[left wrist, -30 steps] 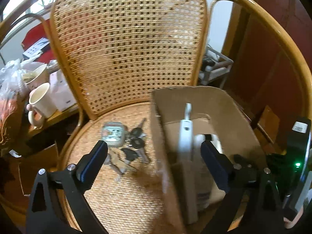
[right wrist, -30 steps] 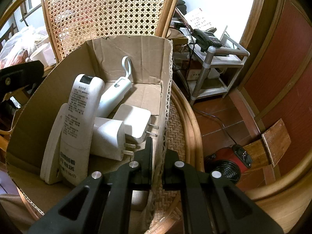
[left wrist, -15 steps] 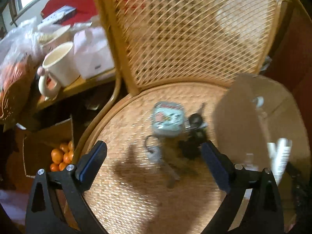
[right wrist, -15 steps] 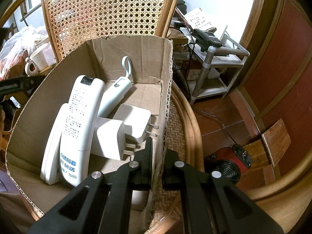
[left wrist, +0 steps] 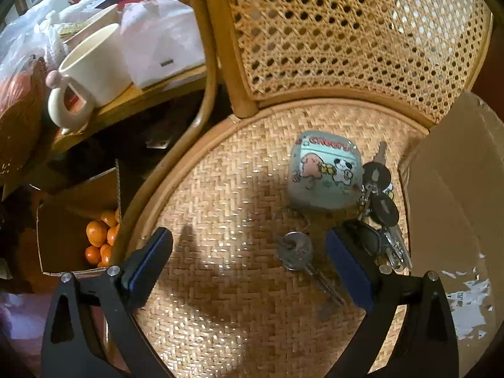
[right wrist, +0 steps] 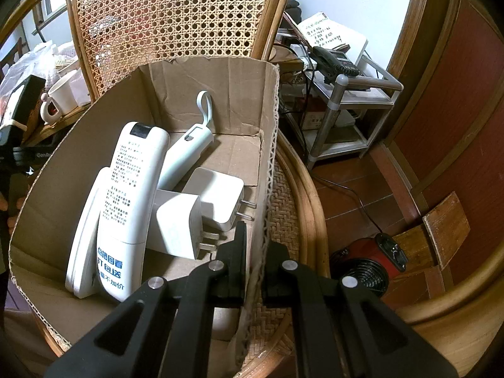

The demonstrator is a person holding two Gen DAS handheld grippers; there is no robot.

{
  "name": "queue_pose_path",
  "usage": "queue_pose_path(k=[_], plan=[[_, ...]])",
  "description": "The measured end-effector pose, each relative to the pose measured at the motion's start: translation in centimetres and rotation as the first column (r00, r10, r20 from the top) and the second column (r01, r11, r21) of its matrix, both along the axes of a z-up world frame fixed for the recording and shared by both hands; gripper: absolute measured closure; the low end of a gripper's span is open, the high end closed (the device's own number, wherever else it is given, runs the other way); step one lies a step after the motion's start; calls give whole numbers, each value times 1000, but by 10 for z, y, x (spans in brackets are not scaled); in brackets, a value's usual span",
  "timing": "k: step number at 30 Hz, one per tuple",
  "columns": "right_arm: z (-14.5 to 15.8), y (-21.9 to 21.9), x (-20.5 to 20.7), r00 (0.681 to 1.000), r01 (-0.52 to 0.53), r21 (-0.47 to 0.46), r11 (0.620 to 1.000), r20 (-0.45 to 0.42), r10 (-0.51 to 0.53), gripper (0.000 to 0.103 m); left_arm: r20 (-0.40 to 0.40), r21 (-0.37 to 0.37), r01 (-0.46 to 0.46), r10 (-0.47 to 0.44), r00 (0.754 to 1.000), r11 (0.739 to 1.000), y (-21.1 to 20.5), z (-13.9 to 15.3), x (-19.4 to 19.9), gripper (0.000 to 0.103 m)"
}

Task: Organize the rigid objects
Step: 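Close the left gripper on the silver key ring and lift it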

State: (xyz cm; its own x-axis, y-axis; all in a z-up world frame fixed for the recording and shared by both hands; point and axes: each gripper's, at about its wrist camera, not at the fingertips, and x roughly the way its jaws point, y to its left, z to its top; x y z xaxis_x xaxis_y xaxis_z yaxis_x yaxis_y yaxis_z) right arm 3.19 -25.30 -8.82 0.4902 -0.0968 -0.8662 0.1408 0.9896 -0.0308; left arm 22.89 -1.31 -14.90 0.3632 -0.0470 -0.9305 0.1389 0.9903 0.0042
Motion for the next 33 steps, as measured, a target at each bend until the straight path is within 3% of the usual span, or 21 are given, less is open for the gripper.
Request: queue_pose_path(k=[12,14,17,19,22,28,33], plan=[[0,0,0,1000,0,0,1000,0,0,95,-18,9,52,-52,998,999,-25,-14,-6,6],[0,0,0,1000,0,0,1000,0,0,95,-30,-13,41,-42,999,999,-25,-15,-8,10],[0,0,0,1000,0,0,1000,0,0,95,-30,-14,26,-26,999,1000,-24,-10,-12,32],[0,0,-1,1000,0,0,1000,0,0,95,-25,-14,40,-40,999,999,-26,-7,-14,55],[0,0,-1,1000,0,0,1000,0,0,95,-20,-5,58,-58,998,998,-30,-5,-16,69],[0,0,-1,1000,0,0,1000,0,0,95,-12,-25,100,-101,995,995,-34,7,-22,88],[-1,0,1,1000,0,0,1000,0,0,95,-3,1,135,-135,991,991,-40,9,-29,90]])
